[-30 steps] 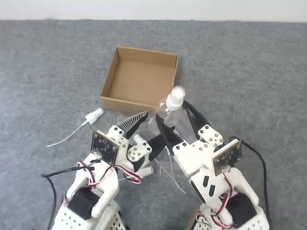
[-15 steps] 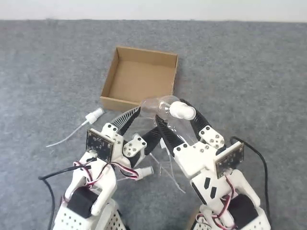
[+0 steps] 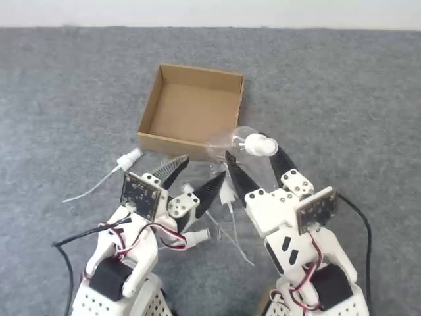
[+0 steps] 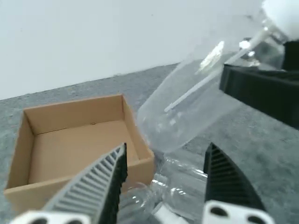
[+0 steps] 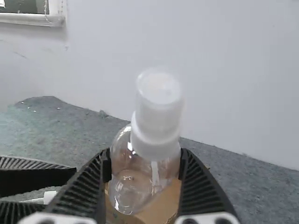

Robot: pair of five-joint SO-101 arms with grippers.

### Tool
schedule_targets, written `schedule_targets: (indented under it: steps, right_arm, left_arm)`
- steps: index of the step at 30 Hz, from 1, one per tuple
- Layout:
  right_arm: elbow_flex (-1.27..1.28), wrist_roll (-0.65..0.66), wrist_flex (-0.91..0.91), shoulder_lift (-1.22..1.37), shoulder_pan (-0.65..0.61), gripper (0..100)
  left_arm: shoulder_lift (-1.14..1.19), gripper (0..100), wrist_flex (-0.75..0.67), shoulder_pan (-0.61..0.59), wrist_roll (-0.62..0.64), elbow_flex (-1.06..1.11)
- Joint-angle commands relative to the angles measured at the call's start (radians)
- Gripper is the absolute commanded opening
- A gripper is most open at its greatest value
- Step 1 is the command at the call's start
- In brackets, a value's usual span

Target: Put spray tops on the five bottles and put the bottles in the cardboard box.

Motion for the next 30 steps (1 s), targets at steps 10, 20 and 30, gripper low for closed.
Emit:
schedule_targets:
  steps: [10,20,30]
  right_arm:
    - [0.028,0.017,-0.001,-0.016,0.064,0.7]
    - [0.014,0.12,-0.002,-0.005,0.071,0.6]
    - [-0.21,0.137,-0.004,0.18,0.065,0.6]
  left_arm:
    - [-0.018,15,0.107,-0.334,0.132,-0.061]
    - [-0.018,1,0.104,-0.56,0.16,-0.056]
    - [-0.018,1,0.101,-0.589,0.16,-0.051]
